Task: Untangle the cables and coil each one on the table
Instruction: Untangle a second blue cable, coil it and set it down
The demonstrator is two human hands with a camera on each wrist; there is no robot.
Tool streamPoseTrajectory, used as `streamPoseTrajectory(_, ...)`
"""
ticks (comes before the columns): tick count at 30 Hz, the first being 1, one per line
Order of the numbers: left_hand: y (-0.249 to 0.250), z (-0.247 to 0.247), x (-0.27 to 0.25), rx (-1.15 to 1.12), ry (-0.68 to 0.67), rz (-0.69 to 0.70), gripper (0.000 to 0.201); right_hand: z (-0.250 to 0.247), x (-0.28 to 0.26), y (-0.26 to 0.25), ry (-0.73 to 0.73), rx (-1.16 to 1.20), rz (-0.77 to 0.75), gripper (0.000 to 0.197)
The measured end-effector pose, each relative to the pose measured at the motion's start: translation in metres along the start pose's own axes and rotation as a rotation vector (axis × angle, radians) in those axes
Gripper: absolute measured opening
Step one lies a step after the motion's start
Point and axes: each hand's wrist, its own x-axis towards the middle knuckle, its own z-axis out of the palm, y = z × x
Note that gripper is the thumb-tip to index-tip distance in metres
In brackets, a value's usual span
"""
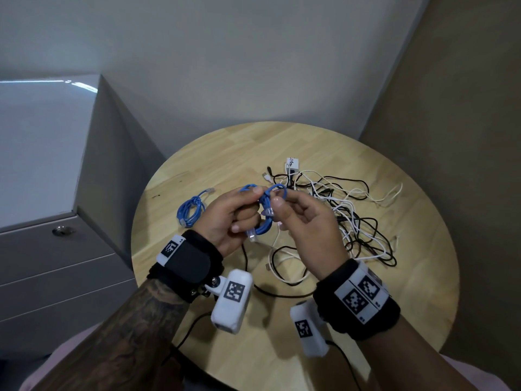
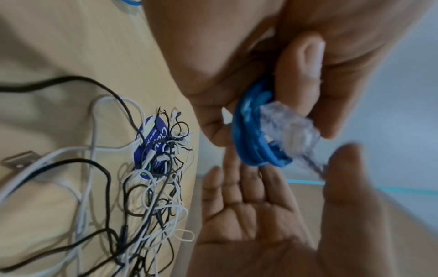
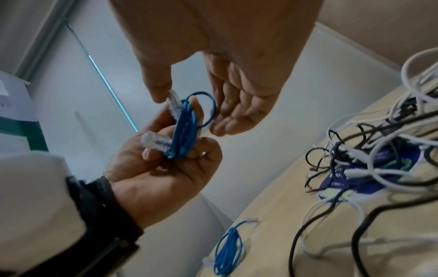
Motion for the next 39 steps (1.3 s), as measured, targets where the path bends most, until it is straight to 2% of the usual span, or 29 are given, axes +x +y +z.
streamPoseTrajectory(6, -0.007, 0.005, 0.001, -0.006, -0.001, 0.002, 0.035, -0.001, 0.002, -0.001, 0.096, -0.026, -0.102, 0.004)
streamPoseTrajectory(9, -0.014, 0.010, 0.000, 0.024, -0.015, 0.042, 0.042, -0.004, 0.006, 0.001, 0.161, -0.065, -0.152, 0.009)
streamPoseTrajectory(12, -0.020, 0.018, -0.001, 0.110, -0.010, 0.130, 0.030, -0.008, 0.010, 0.004, 0.216, -0.114, -0.195, 0.009)
streamPoseTrajectory(17, -0.034, 0.022, 0.001, 0.247, 0.159, 0.209, 0.021, -0.011, 0.009, 0.009, 0.244, -0.305, -0.258, 0.006)
streamPoseTrajectory(19, -0.036, 0.020, 0.002, 0.216, 0.197, 0.218, 0.019, -0.013, 0.008, 0.012, 0.219, -0.410, -0.310, 0.008)
streamPoseTrajectory(21, -0.032, 0.018, 0.004, 0.151, 0.227, 0.232, 0.011, -0.014, 0.006, 0.014, 0.185, -0.505, -0.398, 0.020)
streamPoseTrajectory(24, -0.026, 0.014, 0.004, 0.063, 0.199, 0.231, 0.012, -0.008, -0.002, 0.014, 0.167, -0.497, -0.505, 0.026)
streamPoseTrajectory(26, -0.023, 0.015, 0.000, 0.014, 0.126, 0.202, 0.009, -0.003, -0.001, 0.010, 0.196, -0.272, -0.396, 0.022)
streamPoseTrajectory(28, -0.022, 0.012, -0.001, -0.036, 0.046, 0.159, 0.009, -0.003, 0.003, 0.006, 0.190, -0.089, -0.241, 0.027)
streamPoseTrajectory(30, -0.021, 0.009, 0.000, -0.042, 0.004, 0.135, 0.012, -0.006, 0.005, 0.002, 0.095, 0.014, -0.054, 0.031)
streamPoseTrajectory(32, -0.017, 0.010, -0.002, -0.026, -0.022, 0.119, 0.019, -0.007, 0.004, -0.001, -0.006, 0.070, 0.085, 0.030)
streamPoseTrajectory(35, -0.014, 0.015, -0.004, 0.004, -0.021, 0.129, 0.017, -0.009, 0.005, -0.006, 0.023, 0.114, 0.198, 0.046)
streamPoseTrajectory(39, -0.016, 0.009, -0.003, 0.135, 0.029, 0.147, 0.017, -0.024, 0.011, -0.012, -0.104, 0.051, 0.290, 0.029)
